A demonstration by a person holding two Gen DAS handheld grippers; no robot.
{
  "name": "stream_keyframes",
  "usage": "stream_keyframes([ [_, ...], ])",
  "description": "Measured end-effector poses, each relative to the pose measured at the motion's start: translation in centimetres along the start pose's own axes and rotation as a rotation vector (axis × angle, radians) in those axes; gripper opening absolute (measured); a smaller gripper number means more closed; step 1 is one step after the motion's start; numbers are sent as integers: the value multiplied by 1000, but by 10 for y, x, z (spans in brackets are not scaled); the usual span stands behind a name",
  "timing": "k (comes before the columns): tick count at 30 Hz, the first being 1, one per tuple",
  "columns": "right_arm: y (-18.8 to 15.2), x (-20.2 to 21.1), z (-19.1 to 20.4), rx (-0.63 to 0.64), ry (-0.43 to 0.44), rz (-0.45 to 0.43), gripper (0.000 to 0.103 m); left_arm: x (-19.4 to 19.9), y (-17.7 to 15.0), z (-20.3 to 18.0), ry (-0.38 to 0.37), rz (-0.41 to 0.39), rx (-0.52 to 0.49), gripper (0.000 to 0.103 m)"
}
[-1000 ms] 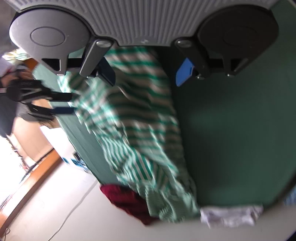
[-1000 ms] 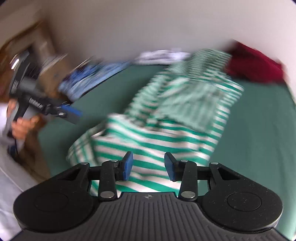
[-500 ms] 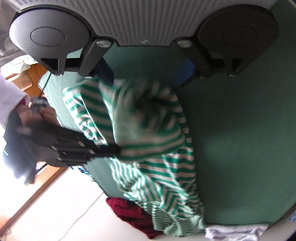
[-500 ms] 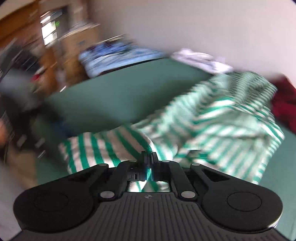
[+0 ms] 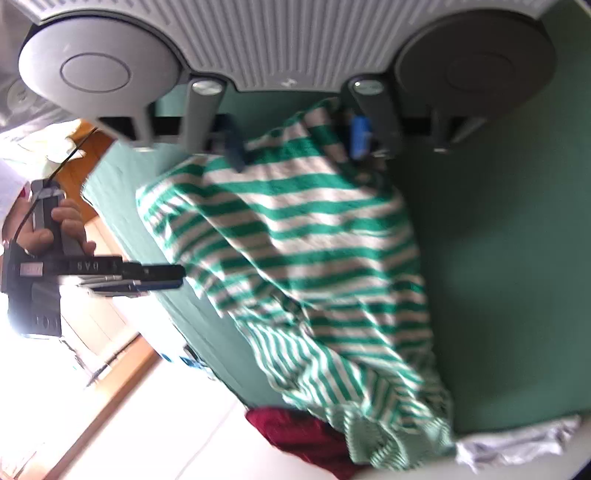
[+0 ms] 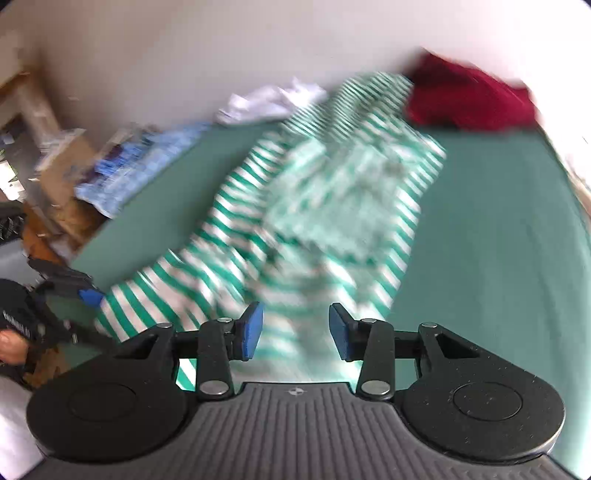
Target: Fold clothes
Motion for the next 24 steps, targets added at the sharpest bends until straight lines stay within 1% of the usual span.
stream_keyframes([
  [1, -9, 2, -5, -27, -14, 19, 43, -6, -1, 1, 1, 17, 5, 42],
  [2, -15, 4, -7, -56, -4, 26, 44, -10, -3, 3, -3, 23, 13, 40],
  [3, -22, 5, -6, -80, 13, 29, 44, -10, -3, 4, -3, 11, 15, 40],
  [4, -27, 3, -2, -88, 19, 32, 44, -10, -3, 5, -3, 0, 16, 35],
  [5, -31, 1, 1, -95, 23, 35, 43, -10, -4, 5, 10, 2, 4, 21],
  [6, -34, -2, 6, -89, 6, 43, 38, -9, -5, 5, 7, 14, -10, 15],
  [7, -33, -3, 9, -82, -21, 34, 17, -6, -7, 3, -7, 28, -22, 7],
  [8, -31, 1, 10, -86, -26, 6, 7, -3, -9, 2, -19, 42, -34, 5],
  [11, -16, 10, 5, -166, 21, -79, 7, 5, -22, -5, 4, 98, -86, 1],
  [12, -15, 10, 3, -184, 29, -79, 7, 7, -25, -5, 17, 108, -90, 1],
  [13, -16, 5, 2, -178, 8, -59, 7, 5, -25, -1, 31, 112, -75, 1],
  [14, -18, 1, 1, -169, -16, -37, 8, 3, -25, 4, 44, 116, -60, 1],
  [15, -24, -6, 1, -154, -33, 10, 10, 1, -25, 9, 56, 120, -45, 2],
  [16, -28, -7, 2, -135, -48, 20, 12, 1, -22, 9, 50, 118, -43, 2],
  [17, -33, -6, 4, -115, -63, 24, 20, 1, -19, 9, 45, 116, -41, 3],
  [18, -35, -4, 6, -99, -76, 45, 24, 1, -16, 9, 40, 115, -41, 7],
  [19, -31, 1, 8, -77, -83, 23, 32, 5, -16, 7, 56, 113, -81, 16],
  [20, -27, 6, 10, -53, -89, -5, 37, 10, -16, 5, 71, 111, -120, 26],
  [21, -22, 11, 12, -29, -95, -34, 38, 16, -17, 6, 88, 104, -141, 29],
  [22, -18, 16, 14, -5, -101, -62, 38, 23, -14, 11, 99, 84, -137, 34],
  [23, -14, 21, 16, 19, -107, -91, 37, 29, -11, 15, 109, 65, -132, 40],
  [24, -7, 20, 22, 55, -94, -108, 37, 36, -8, 20, 119, 46, -127, 46],
])
Point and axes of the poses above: each gripper's, at about its wrist camera, not at the fingertips, and x roughly against the way its jaws point, z to its left, y to its top, the point moved 6 cm from there along -x, roughly the way its jaws point, and after that the axes turned 9 degrees about z, right-handed, at the moved point
